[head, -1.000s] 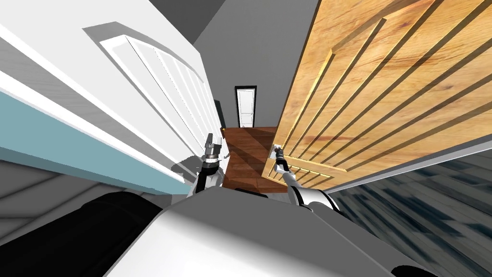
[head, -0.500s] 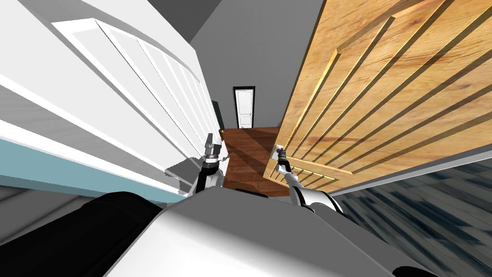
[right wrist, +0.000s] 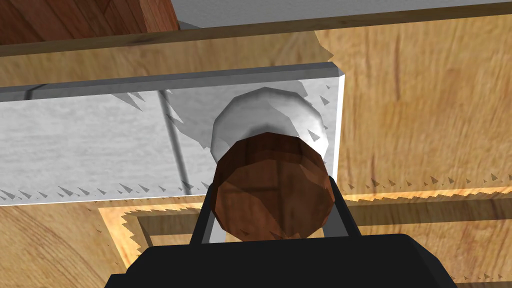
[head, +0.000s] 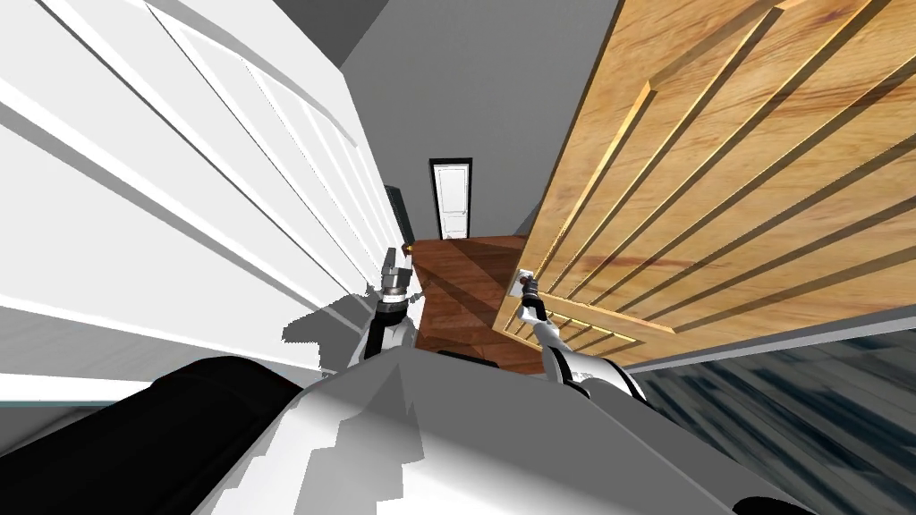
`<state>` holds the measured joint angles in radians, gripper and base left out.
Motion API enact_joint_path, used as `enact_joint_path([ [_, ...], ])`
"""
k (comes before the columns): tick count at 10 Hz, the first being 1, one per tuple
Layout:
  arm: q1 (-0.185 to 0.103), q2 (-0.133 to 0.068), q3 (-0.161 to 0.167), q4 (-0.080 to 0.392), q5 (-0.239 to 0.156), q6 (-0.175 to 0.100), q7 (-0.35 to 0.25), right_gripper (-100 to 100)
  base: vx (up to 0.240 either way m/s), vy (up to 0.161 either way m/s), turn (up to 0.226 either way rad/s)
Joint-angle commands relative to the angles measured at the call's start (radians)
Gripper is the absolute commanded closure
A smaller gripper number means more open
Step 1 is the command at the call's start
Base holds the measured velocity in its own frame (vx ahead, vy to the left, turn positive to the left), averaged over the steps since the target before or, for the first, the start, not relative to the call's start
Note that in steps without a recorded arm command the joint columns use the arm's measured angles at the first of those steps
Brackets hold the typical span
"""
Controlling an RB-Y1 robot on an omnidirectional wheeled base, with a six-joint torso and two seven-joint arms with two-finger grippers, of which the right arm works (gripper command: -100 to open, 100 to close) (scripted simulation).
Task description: Push the door open
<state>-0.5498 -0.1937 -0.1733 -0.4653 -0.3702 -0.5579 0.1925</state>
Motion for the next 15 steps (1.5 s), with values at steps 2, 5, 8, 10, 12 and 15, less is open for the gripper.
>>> enact_joint_path([
  [2,0.009,-0.003,-0.008,-0.007,-0.003,0.001,0.004,100,0.135,0.085,-0.063],
  [5,0.014,-0.020,-0.036,-0.001,-0.020,-0.005,0.018,100,0.173,0.034,-0.043],
  [8,0.016,-0.028,-0.049,0.003,-0.028,-0.008,0.024,100,0.165,0.012,-0.027],
  [10,0.019,-0.039,-0.068,0.008,-0.041,-0.012,0.035,100,0.179,0.031,-0.042],
  [12,0.021,-0.049,-0.085,0.013,-0.052,-0.016,0.043,100,0.177,0.033,-0.043],
  [15,0.025,-0.062,-0.108,0.020,-0.066,-0.021,0.055,100,0.155,0.031,-0.033],
])
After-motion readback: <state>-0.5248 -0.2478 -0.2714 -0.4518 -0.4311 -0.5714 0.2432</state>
